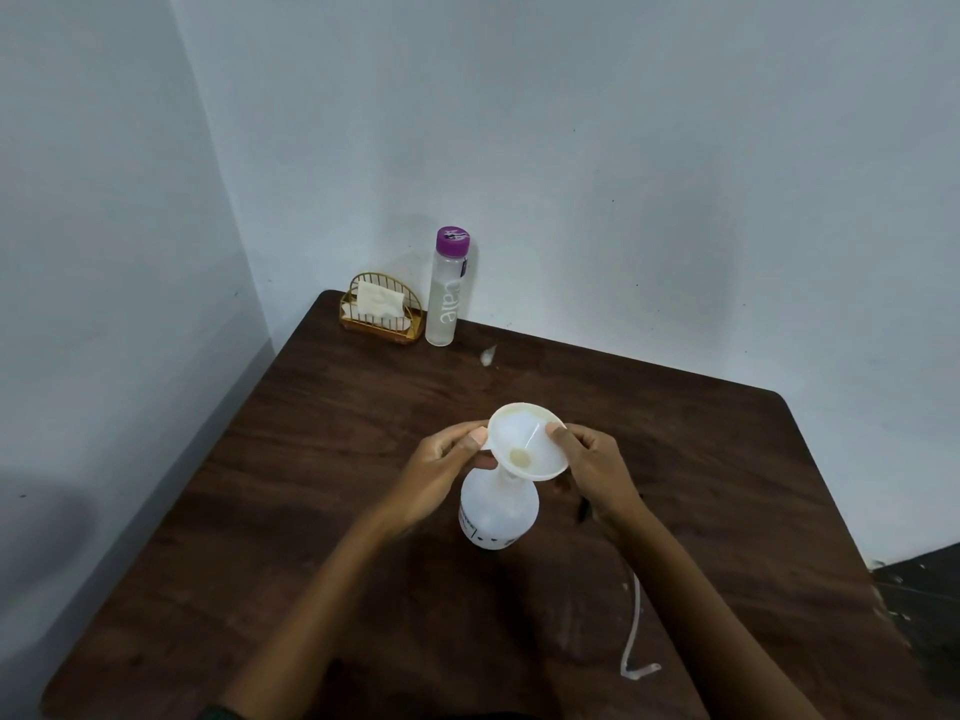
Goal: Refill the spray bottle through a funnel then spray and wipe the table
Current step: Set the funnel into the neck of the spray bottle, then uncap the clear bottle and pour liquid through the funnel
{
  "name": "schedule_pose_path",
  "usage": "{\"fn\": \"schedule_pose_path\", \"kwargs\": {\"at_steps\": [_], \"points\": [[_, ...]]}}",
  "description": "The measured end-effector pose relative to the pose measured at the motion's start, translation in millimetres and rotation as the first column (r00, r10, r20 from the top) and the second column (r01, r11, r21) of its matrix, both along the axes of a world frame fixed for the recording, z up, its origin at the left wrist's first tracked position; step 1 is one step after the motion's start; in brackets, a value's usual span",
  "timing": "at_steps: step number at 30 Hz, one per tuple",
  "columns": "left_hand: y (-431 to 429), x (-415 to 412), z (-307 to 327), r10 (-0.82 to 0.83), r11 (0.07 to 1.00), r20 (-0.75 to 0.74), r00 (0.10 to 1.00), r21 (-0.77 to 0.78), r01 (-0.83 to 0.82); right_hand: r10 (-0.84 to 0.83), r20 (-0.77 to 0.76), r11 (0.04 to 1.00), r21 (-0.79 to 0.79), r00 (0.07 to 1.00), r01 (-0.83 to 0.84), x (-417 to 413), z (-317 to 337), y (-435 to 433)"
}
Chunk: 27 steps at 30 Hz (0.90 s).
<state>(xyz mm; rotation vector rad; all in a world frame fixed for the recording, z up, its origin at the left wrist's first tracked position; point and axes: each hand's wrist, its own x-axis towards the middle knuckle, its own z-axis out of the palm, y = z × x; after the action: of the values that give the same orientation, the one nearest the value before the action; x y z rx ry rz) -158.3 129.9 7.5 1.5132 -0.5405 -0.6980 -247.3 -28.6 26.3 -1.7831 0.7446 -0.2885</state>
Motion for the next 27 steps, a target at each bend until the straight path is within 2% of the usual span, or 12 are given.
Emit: {"fn": "schedule_pose_path", "kwargs": {"at_steps": [8,12,15,19,23,25,27], "points": [[1,11,2,0.021,1.000,-0.001,1.000,0.008,-0.021,0.023,-0.046,0.999,-0.027,0.999,-0.024,-1,11,-16],[-2,30,1,0.033,0.999,-0.031,0.999,0.022,-0.032,0.030,-0.084,0.999,0.034,0.996,-0.027,10,22,-39],[-11,54,-2,0.050,0.997,-0.020,0.999,0.060,-0.049,0.094,-0.125,0.995,-0.028,0.988,-0.098,36,29,-56],[-41,107,0,0.166,0.982,0.071,0.984,0.075,-0.171,0.213,-0.177,0.970,-0.081,0.961,-0.230,92,32,-72],[-88,184,8,0.426,0.885,0.277,0.861,0.068,-0.460,0.250,-0.192,0.958,-0.090,0.949,-0.271,144,33,-79],[-108,216,16,0.445,0.864,0.352,0.824,0.074,-0.498,0.238,-0.176,0.963,-0.087,0.955,-0.256,160,29,-78],[-128,240,22,0.379,0.879,0.415,0.827,0.119,-0.463,0.226,-0.164,0.968,-0.070,0.960,-0.240,172,28,-80]]}}
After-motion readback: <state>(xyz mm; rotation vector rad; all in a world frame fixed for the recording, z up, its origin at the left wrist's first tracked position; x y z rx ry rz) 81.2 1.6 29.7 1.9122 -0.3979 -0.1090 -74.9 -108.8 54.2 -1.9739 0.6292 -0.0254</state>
